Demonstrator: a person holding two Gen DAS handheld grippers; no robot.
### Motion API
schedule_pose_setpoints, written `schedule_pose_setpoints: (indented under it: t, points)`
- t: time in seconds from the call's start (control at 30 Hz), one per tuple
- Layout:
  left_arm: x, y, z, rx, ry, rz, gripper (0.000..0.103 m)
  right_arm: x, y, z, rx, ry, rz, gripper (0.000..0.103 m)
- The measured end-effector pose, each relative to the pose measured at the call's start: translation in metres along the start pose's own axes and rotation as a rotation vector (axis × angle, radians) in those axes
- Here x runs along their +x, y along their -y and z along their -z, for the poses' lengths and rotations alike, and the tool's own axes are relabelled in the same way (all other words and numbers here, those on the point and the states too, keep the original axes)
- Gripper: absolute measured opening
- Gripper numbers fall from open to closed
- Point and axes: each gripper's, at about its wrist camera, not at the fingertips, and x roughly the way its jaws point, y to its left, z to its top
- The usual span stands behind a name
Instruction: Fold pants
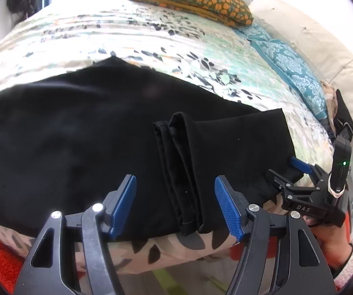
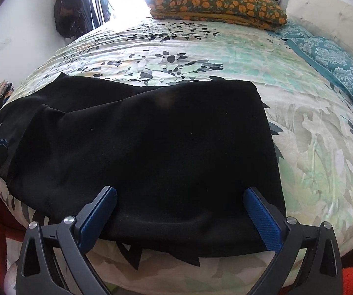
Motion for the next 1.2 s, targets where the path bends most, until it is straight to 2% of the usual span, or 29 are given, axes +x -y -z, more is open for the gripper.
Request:
schedule_pose_setpoints:
  t: [0.07,0.17,0.2,0.23,0.3,0.43,0.53,0.6,0.7,0.77,0.8,0.83,0.87,0.9,0.93,1.0,1.07,1.13,1.2]
  points:
    - [0.019,0.007,-0.004,0.019,-0.059,0.024,0.069,0.001,0.000,0.001,0.003,0.005,-0.006,0.103]
    - [0.042,0.024,-0.005,0.071,-0.098,-0.006,0.063,0.001,0.000,0.000,-0.002,0.010,-0.014,0.103]
    - [0.044,0.029,-0.006,0.083,-0.082,-0.021,0.048,-0.001,0.002,0.001,-0.002,0.016,-0.022,0.103]
    - [0.045,0.031,-0.007,0.087,-0.073,-0.023,0.014,-0.004,0.002,0.001,-0.001,0.024,-0.031,0.103]
    - [0.038,0.032,-0.014,0.067,-0.052,0.009,0.012,-0.018,0.010,0.000,0.025,0.066,-0.056,0.103]
    - [0.000,0.019,-0.029,0.080,0.053,0.005,0.012,-0.065,0.046,0.000,0.154,0.250,-0.004,0.103]
    - [-0.007,-0.002,-0.031,0.082,0.068,-0.062,0.012,-0.077,0.067,0.004,0.209,0.281,0.051,0.103]
    - [0.004,-0.015,-0.024,0.058,0.025,-0.069,0.012,-0.074,0.071,0.004,0.238,0.264,0.016,0.103]
    - [0.020,-0.017,-0.011,0.081,-0.005,-0.105,0.013,-0.070,0.057,-0.002,0.200,0.250,-0.131,0.099]
    - [0.022,-0.016,-0.011,0.097,-0.002,-0.119,0.015,-0.063,0.034,-0.005,0.124,0.220,-0.234,0.077]
    - [0.023,-0.017,-0.013,0.095,-0.006,-0.118,0.016,-0.054,0.024,-0.006,0.099,0.178,-0.270,0.073]
    - [0.023,-0.020,-0.014,0.086,-0.010,-0.118,0.021,-0.039,0.013,-0.003,0.084,0.111,-0.284,0.063]
    - [0.023,-0.025,-0.015,0.067,-0.013,-0.125,0.032,-0.022,0.006,0.002,0.076,0.024,-0.293,0.053]
    - [0.022,-0.031,-0.016,0.038,-0.017,-0.129,0.038,-0.010,0.002,0.007,0.068,-0.029,-0.284,0.051]
    - [0.017,-0.040,-0.015,0.000,-0.010,-0.129,0.042,-0.009,0.001,0.010,0.061,-0.004,-0.277,0.051]
    - [0.004,-0.055,-0.017,-0.082,0.024,-0.118,0.049,-0.008,-0.002,0.008,0.057,-0.011,-0.270,0.051]
    - [-0.014,-0.062,-0.019,-0.128,0.094,-0.143,0.053,-0.007,-0.002,0.010,0.054,-0.002,-0.267,0.052]
    - [-0.029,-0.059,-0.020,-0.122,0.183,-0.207,0.052,-0.009,-0.003,0.011,0.051,0.011,-0.261,0.052]
    - [-0.040,-0.045,-0.020,-0.076,0.255,-0.208,0.053,-0.014,-0.002,0.009,0.046,0.023,-0.259,0.053]
